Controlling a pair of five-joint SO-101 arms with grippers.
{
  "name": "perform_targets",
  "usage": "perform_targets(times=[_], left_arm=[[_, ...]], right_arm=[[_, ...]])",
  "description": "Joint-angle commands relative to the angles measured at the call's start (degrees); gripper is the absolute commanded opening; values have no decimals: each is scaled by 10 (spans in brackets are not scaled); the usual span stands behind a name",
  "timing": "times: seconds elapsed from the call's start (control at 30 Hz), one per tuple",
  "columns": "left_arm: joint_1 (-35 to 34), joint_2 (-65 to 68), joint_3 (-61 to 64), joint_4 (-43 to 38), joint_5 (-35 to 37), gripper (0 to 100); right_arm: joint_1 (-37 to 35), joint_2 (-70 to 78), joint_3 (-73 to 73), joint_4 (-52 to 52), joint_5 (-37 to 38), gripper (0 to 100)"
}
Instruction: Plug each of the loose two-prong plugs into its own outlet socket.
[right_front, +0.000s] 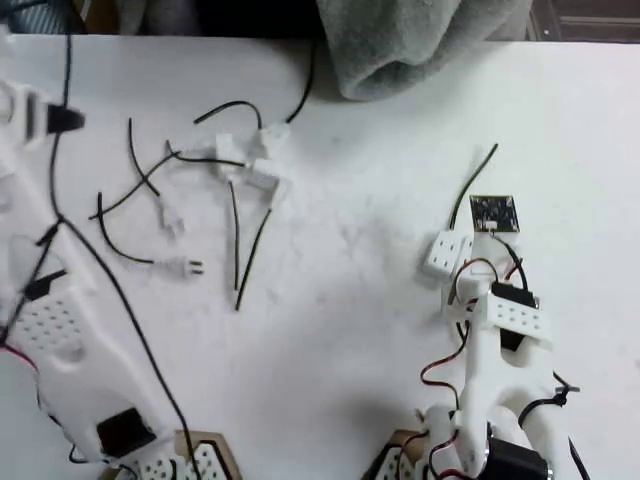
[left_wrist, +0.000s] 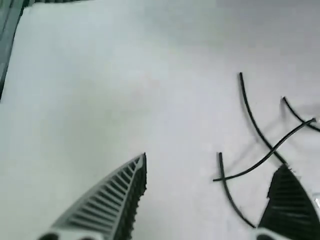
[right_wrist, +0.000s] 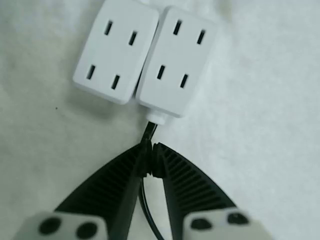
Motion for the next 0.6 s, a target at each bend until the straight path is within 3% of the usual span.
perform_targets(times=[0.0,0.23,0.57], left_arm=[[-34,-65,142,2,-14,373],[-34,-213,404,1,-11,373],[-37,-397,666,-27,50,373]], right_arm=[[-7,0,-2,-4,-1,24],[-6,0,-2,-4,-1,24],[11,-23,-43,43,-5,43]])
